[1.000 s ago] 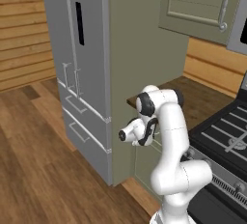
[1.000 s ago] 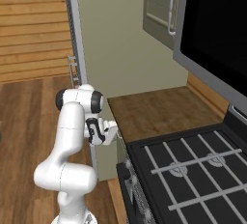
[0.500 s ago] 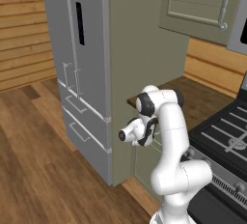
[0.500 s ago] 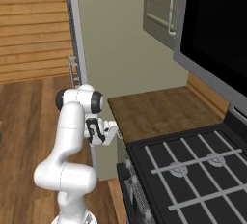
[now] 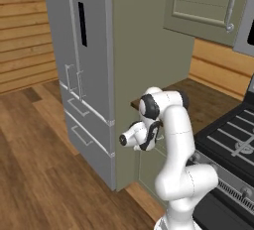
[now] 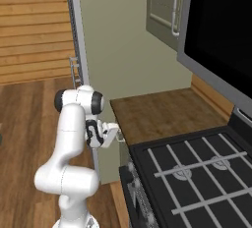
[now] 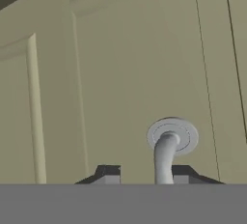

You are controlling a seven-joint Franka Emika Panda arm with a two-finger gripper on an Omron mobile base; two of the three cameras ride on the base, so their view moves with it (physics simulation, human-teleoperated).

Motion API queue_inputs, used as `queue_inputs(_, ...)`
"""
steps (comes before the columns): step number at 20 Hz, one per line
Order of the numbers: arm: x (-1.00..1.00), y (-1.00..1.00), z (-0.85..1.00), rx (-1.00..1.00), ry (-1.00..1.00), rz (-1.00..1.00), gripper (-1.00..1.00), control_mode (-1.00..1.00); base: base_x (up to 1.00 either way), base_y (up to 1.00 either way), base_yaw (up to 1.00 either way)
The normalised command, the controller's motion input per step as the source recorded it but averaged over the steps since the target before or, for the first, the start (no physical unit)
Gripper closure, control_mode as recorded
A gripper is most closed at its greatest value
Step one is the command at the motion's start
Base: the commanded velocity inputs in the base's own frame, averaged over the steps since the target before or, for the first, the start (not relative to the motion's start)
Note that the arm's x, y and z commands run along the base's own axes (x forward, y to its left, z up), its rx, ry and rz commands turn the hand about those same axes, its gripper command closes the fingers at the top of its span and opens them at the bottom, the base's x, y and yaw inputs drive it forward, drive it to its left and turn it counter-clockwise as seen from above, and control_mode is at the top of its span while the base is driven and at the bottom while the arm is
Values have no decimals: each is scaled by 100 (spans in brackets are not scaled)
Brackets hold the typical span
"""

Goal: Take a straw from the drawer in front and place it inside the glass cup on the dining counter.

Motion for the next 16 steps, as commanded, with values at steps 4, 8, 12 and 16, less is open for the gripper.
queue_inputs(4,-48,20,-18,0,1,0,100,-100,0,0,0)
queue_inputs(8,-60,29,-16,0,1,0,100,-100,0,0,0)
queue_inputs(12,-78,35,-16,0,1,0,100,-100,0,0,0)
queue_inputs(16,-87,36,-12,0,0,0,100,-100,0,0,0)
